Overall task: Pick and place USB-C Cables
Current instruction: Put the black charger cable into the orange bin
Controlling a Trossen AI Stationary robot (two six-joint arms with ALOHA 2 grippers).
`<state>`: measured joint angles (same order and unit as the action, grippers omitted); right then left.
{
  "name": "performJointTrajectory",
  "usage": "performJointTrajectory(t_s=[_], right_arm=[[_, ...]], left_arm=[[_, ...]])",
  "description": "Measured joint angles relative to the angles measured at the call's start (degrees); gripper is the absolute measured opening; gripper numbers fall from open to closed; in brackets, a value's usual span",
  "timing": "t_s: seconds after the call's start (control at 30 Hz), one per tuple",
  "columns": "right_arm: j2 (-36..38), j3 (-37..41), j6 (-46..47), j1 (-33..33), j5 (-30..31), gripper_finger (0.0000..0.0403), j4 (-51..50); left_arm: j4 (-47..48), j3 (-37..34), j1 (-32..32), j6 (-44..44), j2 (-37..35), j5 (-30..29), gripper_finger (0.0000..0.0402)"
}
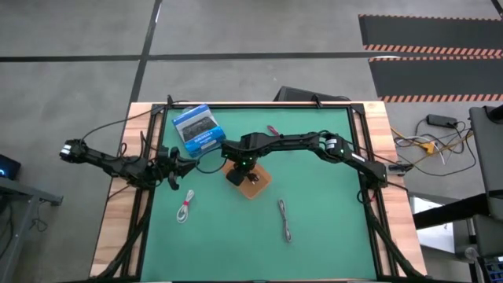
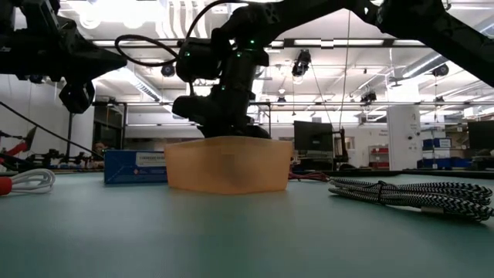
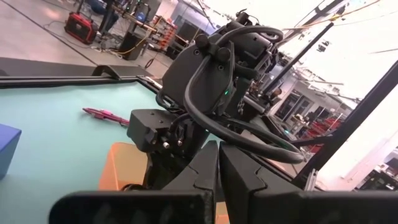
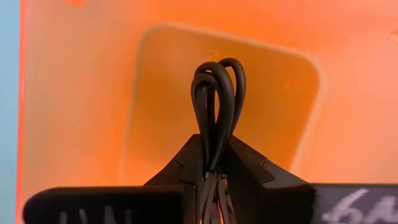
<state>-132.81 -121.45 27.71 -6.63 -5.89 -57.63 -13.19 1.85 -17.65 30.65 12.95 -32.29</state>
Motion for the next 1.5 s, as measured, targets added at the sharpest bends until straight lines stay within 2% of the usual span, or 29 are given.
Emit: performJointTrajectory(t_s=[0.3,1.5], right_arm=[[0.0,0.0,0.0,0.3,0.1,0.0049,0.1],[0.0,0.1,0.2,0.5,-0.1,0.0052,0.9]], left_arm=[[0.0,0.0,0.0,0.0,0.0,0.0,0.0],[0.0,0.0,0.0,0.0,0.0,-0.2,0.0]])
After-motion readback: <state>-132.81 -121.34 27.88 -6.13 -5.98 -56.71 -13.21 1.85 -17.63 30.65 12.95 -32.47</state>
